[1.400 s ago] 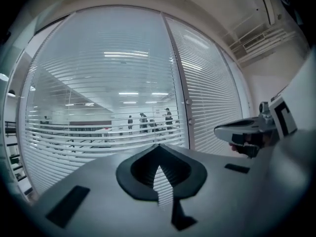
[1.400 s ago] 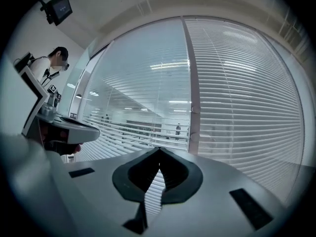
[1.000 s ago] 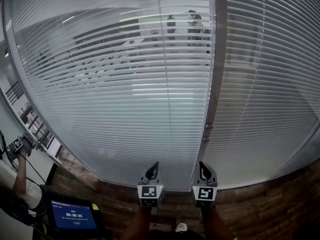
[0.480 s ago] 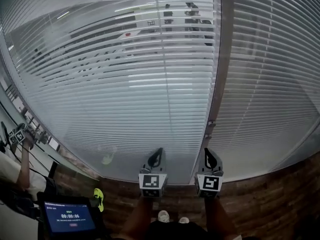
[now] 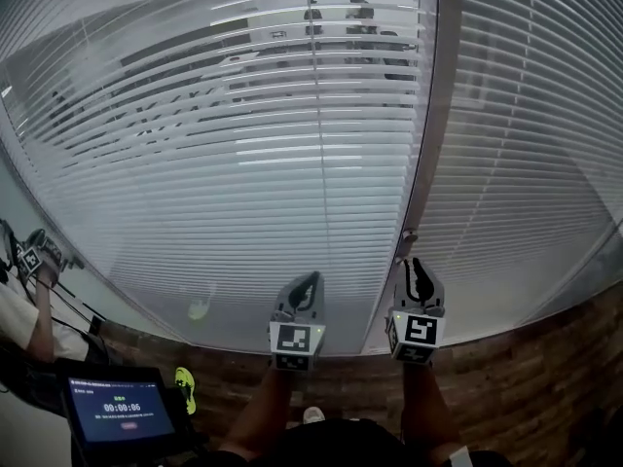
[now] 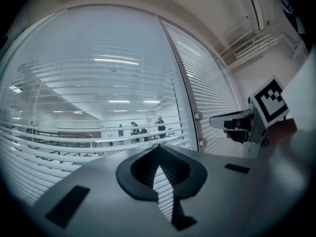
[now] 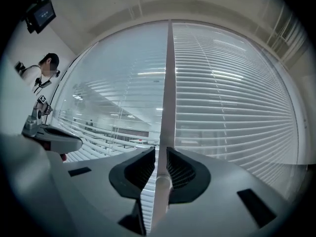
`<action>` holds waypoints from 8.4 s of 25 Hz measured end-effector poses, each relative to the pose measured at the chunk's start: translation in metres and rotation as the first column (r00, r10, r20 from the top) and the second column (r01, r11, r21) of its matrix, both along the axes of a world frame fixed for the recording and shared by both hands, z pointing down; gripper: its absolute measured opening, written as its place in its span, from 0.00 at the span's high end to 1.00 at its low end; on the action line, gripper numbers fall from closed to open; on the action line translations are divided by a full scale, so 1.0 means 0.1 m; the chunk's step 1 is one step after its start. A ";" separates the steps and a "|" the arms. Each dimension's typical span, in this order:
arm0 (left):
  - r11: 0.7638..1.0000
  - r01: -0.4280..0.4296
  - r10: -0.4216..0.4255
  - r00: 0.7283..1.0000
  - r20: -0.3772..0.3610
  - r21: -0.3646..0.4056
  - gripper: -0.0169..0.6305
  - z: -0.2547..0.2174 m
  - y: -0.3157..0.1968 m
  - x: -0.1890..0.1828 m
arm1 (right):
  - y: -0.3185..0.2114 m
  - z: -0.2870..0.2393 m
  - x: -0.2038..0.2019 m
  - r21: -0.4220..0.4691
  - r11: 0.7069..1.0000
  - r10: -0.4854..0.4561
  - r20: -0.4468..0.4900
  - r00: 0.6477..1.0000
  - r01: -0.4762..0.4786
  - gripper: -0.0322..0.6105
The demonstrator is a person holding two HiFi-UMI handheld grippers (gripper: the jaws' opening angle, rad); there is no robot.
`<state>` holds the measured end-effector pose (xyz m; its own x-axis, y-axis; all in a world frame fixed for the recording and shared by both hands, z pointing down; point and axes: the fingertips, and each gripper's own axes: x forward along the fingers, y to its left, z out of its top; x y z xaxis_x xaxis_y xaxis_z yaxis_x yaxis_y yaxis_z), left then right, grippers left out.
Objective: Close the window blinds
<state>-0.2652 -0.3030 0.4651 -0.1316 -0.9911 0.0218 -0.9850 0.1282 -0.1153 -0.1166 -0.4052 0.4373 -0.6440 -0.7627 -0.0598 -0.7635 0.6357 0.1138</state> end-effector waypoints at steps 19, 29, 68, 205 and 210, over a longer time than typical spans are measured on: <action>0.999 -0.051 0.051 0.999 -0.018 -0.005 0.97 0.14 -0.08 -0.03 | -0.41 -0.18 -0.15 0.029 0.999 0.031 0.016 0.999 -0.032 0.76; 1.000 -0.026 0.026 1.000 -0.007 0.003 0.97 0.15 -0.02 -0.09 | -0.39 -0.20 -0.15 0.056 0.998 0.014 -0.038 0.999 -0.012 0.76; 0.998 -0.008 0.006 1.000 -0.030 -0.062 0.97 0.29 0.13 -0.01 | -0.19 -0.31 -0.13 0.129 0.987 -0.060 -0.241 0.969 0.093 0.67; 0.990 -0.085 0.084 0.996 -0.019 -0.111 0.97 0.40 0.14 0.34 | -0.36 -0.24 -0.14 -0.052 0.996 -0.069 0.017 0.997 0.070 0.75; 0.992 -0.088 0.088 0.996 -0.011 -0.092 0.97 0.41 0.11 0.35 | -0.34 -0.22 -0.18 0.065 0.992 -0.094 -0.131 0.987 0.104 0.75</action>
